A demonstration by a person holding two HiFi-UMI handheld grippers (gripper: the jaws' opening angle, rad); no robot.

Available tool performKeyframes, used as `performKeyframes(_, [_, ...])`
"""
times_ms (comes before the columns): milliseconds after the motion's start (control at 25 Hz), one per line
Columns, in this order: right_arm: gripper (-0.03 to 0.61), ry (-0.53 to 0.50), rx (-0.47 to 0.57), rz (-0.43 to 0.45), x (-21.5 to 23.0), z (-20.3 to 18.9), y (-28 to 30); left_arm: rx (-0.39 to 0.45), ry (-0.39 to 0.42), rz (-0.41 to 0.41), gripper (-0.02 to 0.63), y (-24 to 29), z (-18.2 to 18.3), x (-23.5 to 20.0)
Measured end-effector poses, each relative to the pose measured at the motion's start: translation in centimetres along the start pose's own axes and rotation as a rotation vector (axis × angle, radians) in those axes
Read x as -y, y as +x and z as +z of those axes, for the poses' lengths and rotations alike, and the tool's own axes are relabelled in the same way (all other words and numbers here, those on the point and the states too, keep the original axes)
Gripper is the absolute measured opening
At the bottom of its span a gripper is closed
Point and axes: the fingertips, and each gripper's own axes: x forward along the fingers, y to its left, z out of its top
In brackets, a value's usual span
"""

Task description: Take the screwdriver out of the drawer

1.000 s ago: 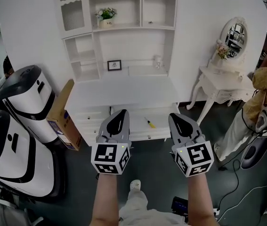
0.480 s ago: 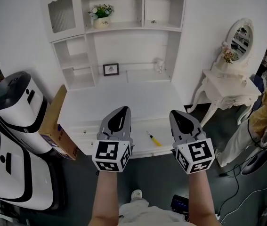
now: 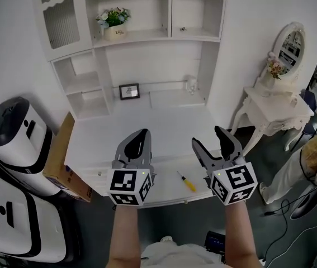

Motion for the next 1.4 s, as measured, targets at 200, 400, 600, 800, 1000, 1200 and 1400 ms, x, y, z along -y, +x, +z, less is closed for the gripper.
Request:
performKeyframes(200, [0.279,0.004,-0.032,0.005,1.2,-1.3,1.9,-0.019,0.002,-0.001,0.008,1.9,-0.8,-0.9])
performKeyframes(400, [0.279,0.020,-0.084,0.017,1.9,-4.0,3.0,-0.059,-0.005,0.003,0.009,2.8,-2.7,-1.0])
performKeyframes(600, [0.279,0.026,-0.174,0.052,2.5,-7.8,4.6,-0.107,-0.026,0.026,0.008,4.0,-5.0,-1.3])
performKeyframes(800, [0.279,0.039,-0.264,0.101,3.0,-11.7,6.4,-0.180,-0.047,0.053,0.009,4.9,-8.0,-1.9])
performKeyframes(1000, [0.279,0.078,-0.361,0.141,2.8,-16.6,7.8,-0.267,-0.107,0.080,0.009,5.0,-12.4,-2.9])
performKeyframes(1200, [0.279,0.112,-0.480,0.174,1.7,-22.1,8.5,-0.375,-0.168,0.082,0.009,5.0,-17.5,-3.4])
performKeyframes(1400, [0.279,0.138,-0.599,0.211,1.0,-27.2,8.5,-0.470,-0.209,0.088,0.009,5.1,-21.9,-3.4])
